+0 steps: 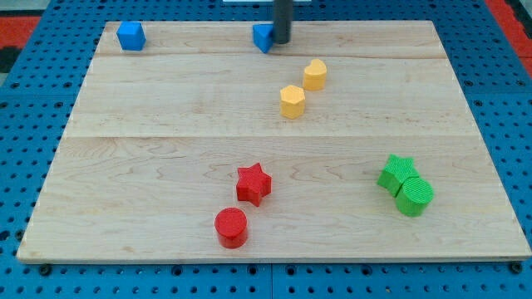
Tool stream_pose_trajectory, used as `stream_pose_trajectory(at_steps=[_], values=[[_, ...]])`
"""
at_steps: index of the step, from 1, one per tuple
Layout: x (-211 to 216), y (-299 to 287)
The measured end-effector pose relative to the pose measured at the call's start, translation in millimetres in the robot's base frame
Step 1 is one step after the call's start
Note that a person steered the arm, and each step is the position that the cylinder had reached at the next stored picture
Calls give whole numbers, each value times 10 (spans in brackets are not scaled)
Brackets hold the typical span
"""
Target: Move the red star closer to green star
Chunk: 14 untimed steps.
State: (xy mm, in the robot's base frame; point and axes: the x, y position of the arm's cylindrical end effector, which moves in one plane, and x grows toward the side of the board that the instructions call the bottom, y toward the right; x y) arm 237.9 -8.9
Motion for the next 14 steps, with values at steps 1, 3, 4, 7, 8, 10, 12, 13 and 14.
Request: stream_pose_trajectory(at_steps=[1, 3, 4, 7, 8, 10, 12, 13, 14], values=[[10, -279], [276, -310], [642, -498], [1108, -612], [1532, -605], [2319, -924], [2789, -495], [2848, -400], [2874, -401]])
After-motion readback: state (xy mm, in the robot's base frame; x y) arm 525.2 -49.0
